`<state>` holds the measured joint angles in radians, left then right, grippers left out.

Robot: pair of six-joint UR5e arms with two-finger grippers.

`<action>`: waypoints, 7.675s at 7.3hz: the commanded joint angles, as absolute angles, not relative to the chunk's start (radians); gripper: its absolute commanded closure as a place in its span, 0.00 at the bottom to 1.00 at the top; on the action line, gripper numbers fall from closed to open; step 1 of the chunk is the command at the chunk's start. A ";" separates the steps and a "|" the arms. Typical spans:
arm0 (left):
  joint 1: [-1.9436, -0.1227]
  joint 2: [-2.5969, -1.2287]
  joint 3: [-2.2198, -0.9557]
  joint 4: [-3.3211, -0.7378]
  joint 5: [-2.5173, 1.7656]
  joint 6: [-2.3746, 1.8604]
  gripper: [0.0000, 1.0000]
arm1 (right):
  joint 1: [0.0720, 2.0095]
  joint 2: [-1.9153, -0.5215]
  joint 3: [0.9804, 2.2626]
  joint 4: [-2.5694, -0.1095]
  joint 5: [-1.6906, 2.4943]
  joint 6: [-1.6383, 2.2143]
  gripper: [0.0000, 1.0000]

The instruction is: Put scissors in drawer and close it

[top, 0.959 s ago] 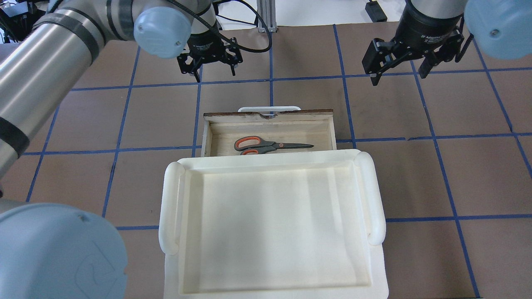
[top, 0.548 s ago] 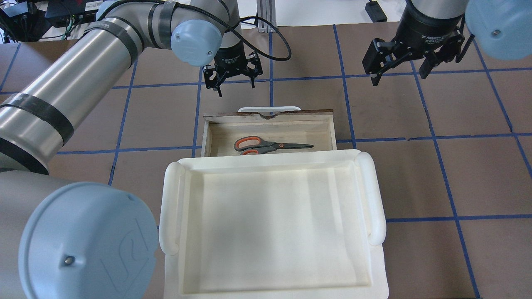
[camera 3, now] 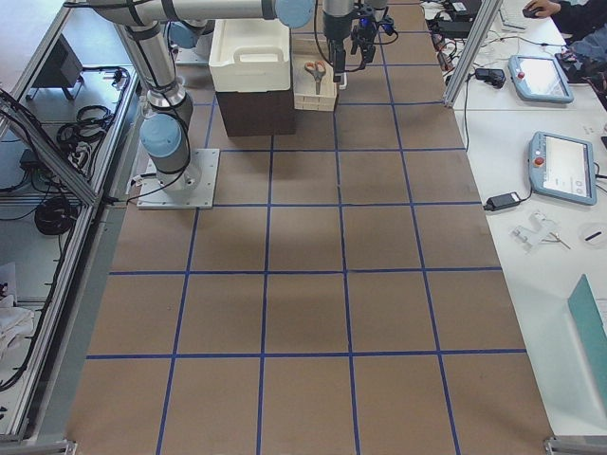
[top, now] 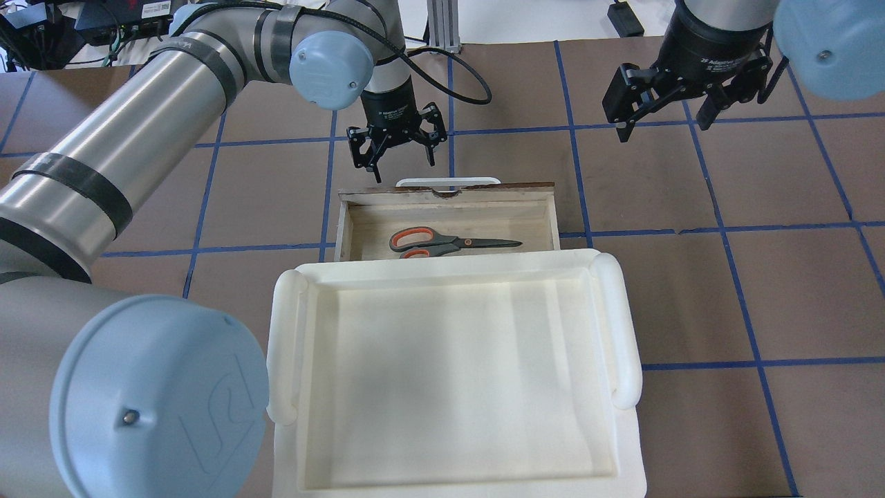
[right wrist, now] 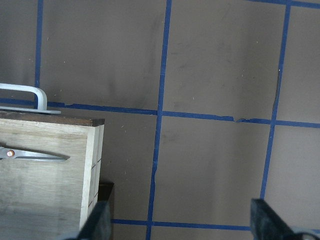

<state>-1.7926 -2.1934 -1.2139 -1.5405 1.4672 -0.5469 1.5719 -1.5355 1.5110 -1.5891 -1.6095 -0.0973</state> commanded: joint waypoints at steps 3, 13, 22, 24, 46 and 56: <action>-1.792 -2.183 -1.215 -1.621 1.459 -0.551 0.00 | 1.571 -1.536 1.511 -1.586 -1.612 -0.109 0.00; -1.792 -2.146 -1.247 -1.750 1.469 -0.549 0.00 | 1.571 -1.536 1.511 -1.585 -1.612 -0.110 0.00; -1.795 -2.080 -1.353 -1.818 1.462 -0.549 0.00 | 1.569 -1.540 1.522 -1.588 -1.614 -0.112 0.00; -1.799 -2.077 -1.359 -1.831 1.465 -0.551 0.00 | 1.568 -1.540 1.528 -1.585 -1.615 -0.112 0.00; -1.792 -1.990 -1.471 -1.826 1.485 -0.540 0.00 | 1.557 -1.606 1.557 -1.632 -1.614 -0.107 0.00; -1.580 -1.665 -1.367 -1.710 1.624 -0.021 0.00 | 1.559 -1.609 1.559 -1.516 -1.603 -0.100 0.00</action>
<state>-1.5780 -1.7257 -1.3579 -1.7170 1.5971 -0.0064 1.5571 -1.6087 1.5584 -1.5517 -1.6054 -0.1038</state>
